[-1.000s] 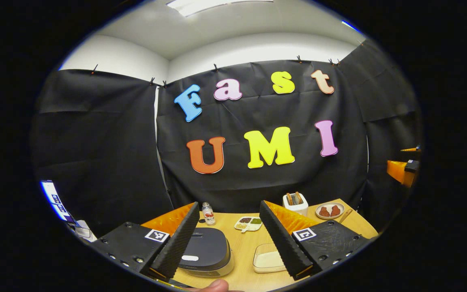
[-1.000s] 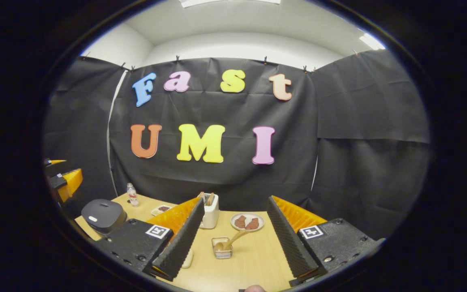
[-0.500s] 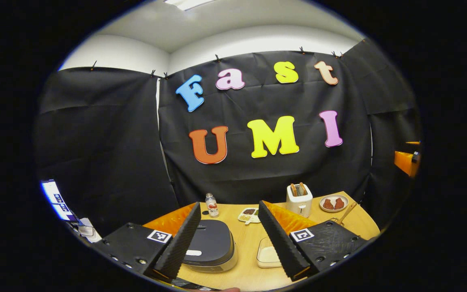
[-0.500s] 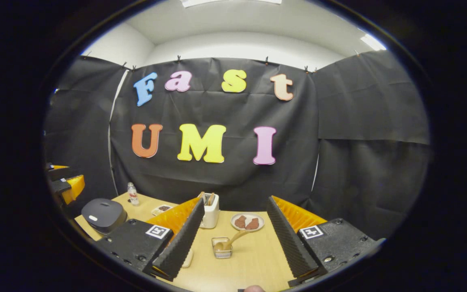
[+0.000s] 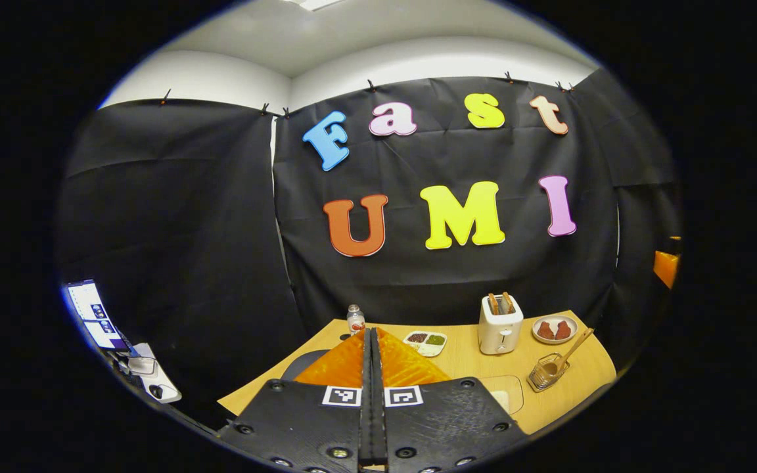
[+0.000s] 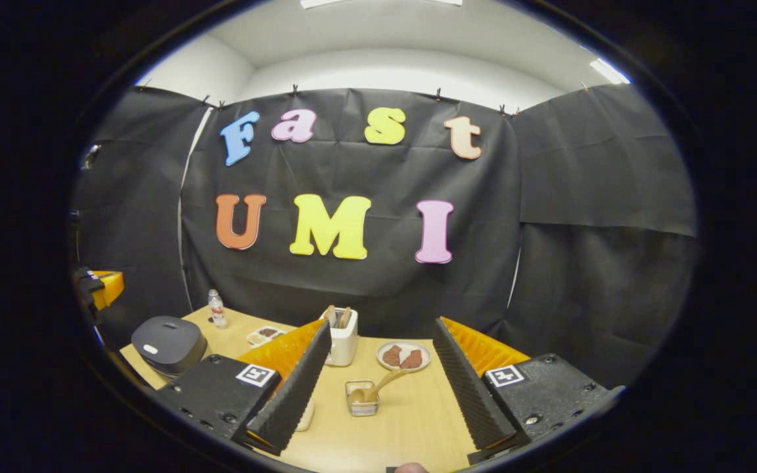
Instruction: Close the left gripper, press the button to open the rice cooker; take a wooden spoon from the chopstick holder with the right hand, scoop a spoonful of rice and pour it into the rice cooker, then put the wooden spoon back into the chopstick holder.
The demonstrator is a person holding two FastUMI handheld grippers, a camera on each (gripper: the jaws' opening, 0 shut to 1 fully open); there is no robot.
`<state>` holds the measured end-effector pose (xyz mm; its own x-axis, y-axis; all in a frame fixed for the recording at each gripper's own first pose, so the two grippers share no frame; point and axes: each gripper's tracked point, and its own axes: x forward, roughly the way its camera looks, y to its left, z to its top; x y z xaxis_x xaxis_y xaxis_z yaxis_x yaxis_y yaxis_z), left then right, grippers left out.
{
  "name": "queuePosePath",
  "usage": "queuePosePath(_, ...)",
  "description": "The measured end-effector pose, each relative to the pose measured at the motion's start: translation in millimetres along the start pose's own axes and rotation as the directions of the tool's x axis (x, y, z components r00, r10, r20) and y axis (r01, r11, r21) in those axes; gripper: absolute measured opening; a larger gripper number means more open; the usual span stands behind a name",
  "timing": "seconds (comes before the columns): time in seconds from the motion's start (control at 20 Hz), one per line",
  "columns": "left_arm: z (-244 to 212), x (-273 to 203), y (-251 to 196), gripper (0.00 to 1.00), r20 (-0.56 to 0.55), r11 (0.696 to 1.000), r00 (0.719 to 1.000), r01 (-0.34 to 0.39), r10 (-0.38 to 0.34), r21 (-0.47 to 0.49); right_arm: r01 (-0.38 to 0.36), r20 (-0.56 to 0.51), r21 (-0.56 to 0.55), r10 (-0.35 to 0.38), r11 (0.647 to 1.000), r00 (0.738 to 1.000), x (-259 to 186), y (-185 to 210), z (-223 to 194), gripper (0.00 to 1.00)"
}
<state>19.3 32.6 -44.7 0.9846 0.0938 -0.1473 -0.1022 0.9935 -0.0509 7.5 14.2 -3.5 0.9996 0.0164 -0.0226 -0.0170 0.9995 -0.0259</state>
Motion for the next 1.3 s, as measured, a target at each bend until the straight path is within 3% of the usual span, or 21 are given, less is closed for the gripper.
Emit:
queuePosePath(0.45,-116,62,53,0.0,-0.204,0.992,0.971,-0.128,0.126,0.002,-0.025,-0.041,-0.072,0.022,0.997,0.999,7,28,-13,0.99)
queuePosePath(0.8,-190,79,64,0.0,-0.365,0.991,0.923,-0.13,0.12,-0.004,-0.044,-0.082,-0.118,0.035,0.992,0.996,9,49,-24,1.0)
queuePosePath(1.0,-214,79,69,0.0,-0.426,0.989,0.896,-0.146,0.125,-0.017,-0.048,-0.106,-0.128,0.034,0.991,0.994,8,52,-31,1.0)
queuePosePath(1.05,-209,79,68,0.0,-0.407,0.99,0.905,-0.143,0.125,-0.014,-0.044,-0.107,-0.127,0.03,0.991,0.994,7,51,-32,1.0)
queuePosePath(1.3,-216,75,69,0.0,-0.436,0.988,0.891,-0.154,0.125,-0.03,-0.048,-0.124,-0.121,0.033,0.991,0.992,6,54,-36,1.0)
